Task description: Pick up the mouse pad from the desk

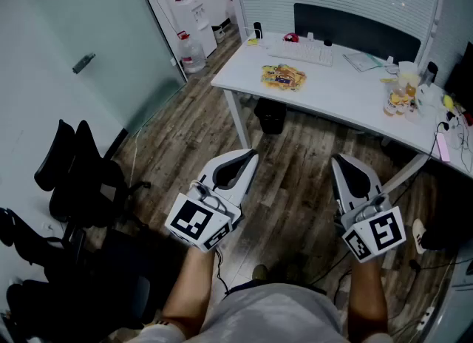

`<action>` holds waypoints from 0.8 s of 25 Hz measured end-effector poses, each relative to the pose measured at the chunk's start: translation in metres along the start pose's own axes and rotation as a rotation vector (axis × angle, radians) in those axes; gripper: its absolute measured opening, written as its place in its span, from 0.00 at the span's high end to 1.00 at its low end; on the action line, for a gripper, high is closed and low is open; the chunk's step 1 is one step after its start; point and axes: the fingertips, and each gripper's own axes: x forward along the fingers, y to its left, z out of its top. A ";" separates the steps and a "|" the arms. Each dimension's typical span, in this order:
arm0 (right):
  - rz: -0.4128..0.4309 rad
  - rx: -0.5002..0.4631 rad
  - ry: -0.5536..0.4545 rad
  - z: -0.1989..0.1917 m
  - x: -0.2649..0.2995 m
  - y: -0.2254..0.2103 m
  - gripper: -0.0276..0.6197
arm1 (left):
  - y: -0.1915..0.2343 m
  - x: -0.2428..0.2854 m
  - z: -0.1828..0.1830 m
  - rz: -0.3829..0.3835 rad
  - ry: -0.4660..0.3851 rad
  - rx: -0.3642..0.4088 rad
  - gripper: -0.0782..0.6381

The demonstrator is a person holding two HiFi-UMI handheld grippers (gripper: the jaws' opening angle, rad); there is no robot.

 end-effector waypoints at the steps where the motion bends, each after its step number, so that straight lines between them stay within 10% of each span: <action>1: 0.000 0.000 0.001 0.000 0.000 0.000 0.94 | 0.000 0.000 0.000 0.000 0.001 0.000 0.87; 20: 0.016 0.052 0.018 -0.006 0.004 0.017 0.94 | 0.008 -0.020 -0.005 0.001 -0.001 -0.017 0.87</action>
